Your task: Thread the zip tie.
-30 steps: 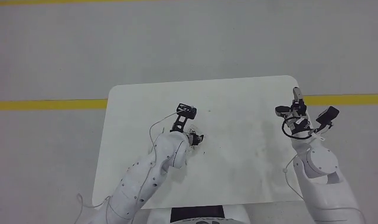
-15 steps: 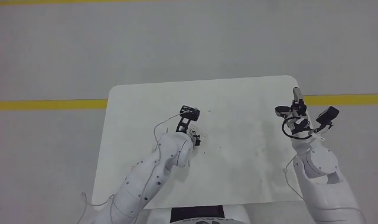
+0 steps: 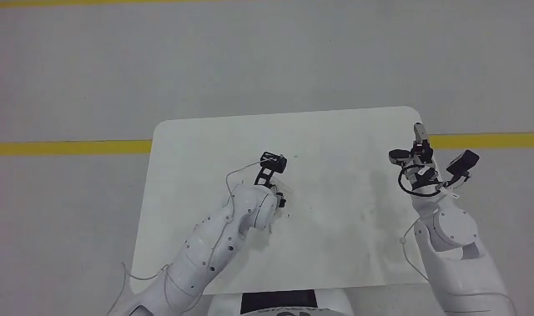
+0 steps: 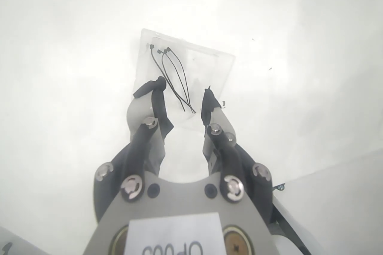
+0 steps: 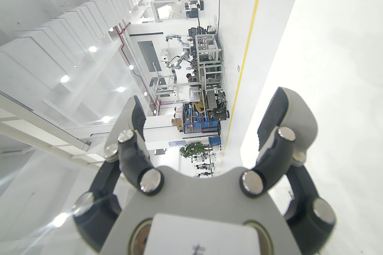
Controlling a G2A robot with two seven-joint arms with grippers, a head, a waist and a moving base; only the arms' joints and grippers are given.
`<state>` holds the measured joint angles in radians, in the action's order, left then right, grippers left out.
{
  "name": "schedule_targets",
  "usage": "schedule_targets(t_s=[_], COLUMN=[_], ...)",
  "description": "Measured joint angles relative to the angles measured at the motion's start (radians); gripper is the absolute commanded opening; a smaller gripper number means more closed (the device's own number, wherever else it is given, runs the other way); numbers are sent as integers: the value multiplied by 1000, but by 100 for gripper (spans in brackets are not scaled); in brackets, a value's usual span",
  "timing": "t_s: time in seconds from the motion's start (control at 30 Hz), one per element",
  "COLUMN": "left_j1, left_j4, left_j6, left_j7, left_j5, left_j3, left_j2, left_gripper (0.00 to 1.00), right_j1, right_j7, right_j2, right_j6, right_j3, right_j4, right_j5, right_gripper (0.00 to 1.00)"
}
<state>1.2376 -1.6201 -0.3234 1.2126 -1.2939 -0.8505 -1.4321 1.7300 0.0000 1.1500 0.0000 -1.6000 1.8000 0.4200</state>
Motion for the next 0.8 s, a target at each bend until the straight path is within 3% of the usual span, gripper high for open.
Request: schedule_targets(t_s=[0.33, 0.57, 0.8], left_j1=[-29, -52, -69], left_j4=[39, 81, 128], left_j6=[8, 13, 18], left_j7=[-3, -10, -21], left_j5=[33, 45, 63], left_j3=[15, 29, 40], left_j2=[-7, -12, -16], left_gripper=[18, 7, 7], right_j1=[0, 0, 0], right_j7=[0, 0, 0], right_j2=[0, 0, 0], right_j6=[0, 0, 0], right_j3=[0, 0, 0], right_j4=[0, 0, 0], right_j5=[0, 0, 0], right_gripper=[100, 100, 100])
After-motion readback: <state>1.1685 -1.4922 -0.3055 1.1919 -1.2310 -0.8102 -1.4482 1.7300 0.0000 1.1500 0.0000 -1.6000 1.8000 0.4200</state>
